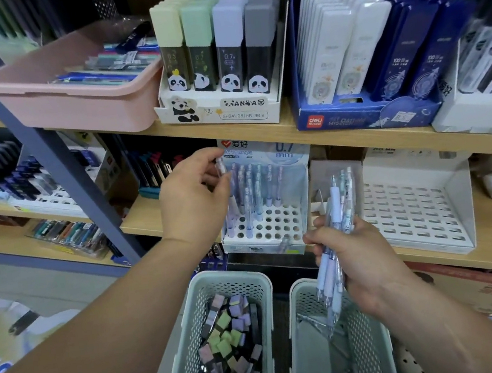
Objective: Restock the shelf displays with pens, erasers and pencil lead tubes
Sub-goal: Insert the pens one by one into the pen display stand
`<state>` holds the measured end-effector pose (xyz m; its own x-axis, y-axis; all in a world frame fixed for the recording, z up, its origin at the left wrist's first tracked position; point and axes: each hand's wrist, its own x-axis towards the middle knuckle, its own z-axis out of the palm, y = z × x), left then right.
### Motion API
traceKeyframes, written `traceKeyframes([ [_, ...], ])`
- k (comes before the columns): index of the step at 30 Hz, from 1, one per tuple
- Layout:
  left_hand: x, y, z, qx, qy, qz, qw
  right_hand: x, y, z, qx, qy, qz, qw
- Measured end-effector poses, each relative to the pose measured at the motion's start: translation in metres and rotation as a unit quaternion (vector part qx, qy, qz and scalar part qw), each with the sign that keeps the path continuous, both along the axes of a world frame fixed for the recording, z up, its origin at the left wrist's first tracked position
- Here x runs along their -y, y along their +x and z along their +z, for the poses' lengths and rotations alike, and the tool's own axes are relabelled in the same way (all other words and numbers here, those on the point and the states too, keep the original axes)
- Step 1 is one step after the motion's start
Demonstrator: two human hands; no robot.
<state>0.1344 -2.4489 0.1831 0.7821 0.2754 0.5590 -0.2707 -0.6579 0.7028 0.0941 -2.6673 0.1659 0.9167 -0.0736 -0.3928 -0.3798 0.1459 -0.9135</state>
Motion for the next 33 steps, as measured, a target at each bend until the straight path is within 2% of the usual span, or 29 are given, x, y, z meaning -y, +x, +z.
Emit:
traceKeyframes([
  [10,0.006,0.012,-0.018,-0.036,0.098,0.033,0.994,0.008,-0.001,0.006,0.009,0.003,0.004,1.0],
  [21,0.009,0.014,-0.021,-0.038,0.108,0.063,0.991,0.011,-0.003,0.008,0.014,-0.002,0.016,1.0],
  [29,0.002,0.02,-0.031,-0.008,0.172,0.033,0.984,0.008,-0.003,0.006,0.006,-0.006,0.016,1.0],
  [33,-0.002,0.022,-0.038,-0.019,0.176,0.002,0.984,0.007,-0.002,0.005,0.001,-0.003,0.019,1.0],
])
